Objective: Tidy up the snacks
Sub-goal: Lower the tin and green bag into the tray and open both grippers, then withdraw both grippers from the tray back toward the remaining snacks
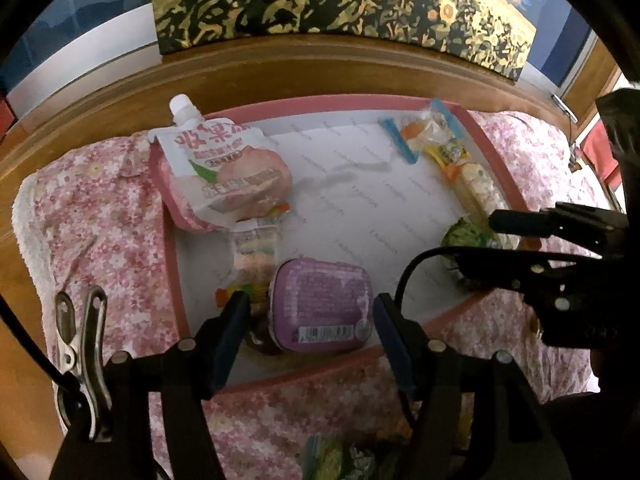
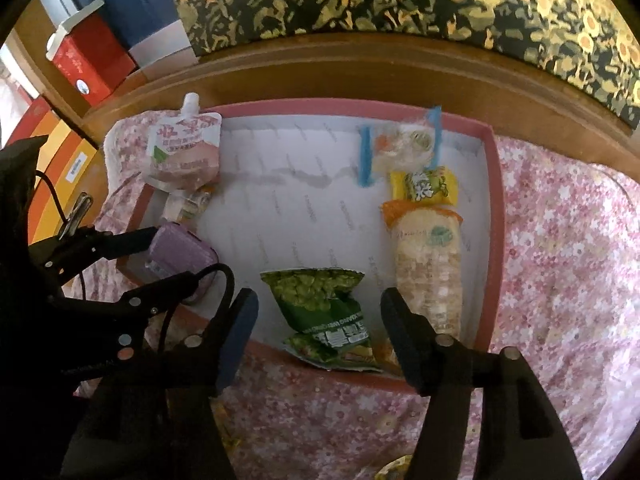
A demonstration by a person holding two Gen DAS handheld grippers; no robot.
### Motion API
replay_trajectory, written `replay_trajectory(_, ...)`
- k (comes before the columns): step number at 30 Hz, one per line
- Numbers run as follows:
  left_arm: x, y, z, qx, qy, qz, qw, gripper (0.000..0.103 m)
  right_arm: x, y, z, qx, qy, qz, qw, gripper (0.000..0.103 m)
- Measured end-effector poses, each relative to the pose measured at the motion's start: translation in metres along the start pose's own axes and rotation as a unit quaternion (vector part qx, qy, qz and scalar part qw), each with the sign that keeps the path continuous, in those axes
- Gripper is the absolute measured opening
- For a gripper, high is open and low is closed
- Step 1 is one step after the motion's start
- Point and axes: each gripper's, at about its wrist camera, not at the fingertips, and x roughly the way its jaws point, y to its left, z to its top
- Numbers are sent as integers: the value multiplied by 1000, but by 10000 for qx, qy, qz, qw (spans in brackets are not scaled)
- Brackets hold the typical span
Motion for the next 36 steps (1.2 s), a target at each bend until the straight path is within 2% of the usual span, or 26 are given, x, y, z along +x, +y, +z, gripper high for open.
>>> replay_trajectory(11,-22,-4,-8,0,-268,147,9995,68,-27,5,-8,-120,-272,-196,9994,65)
replay_trajectory(19,-55,-8,-14,4,-593,225,9980,68,-56,15,-16,-213,-614,-333,9973,65)
replay_trajectory(29,-85,-14,-32,4,-819,263,9963,70,-96,13,-31,21,-1063,-471,9932,65)
replay_trajectory(36,-109,-20,-41,54,-1270,381,9912,70,-115,17,-40,-4,-1320,-558,9897,65)
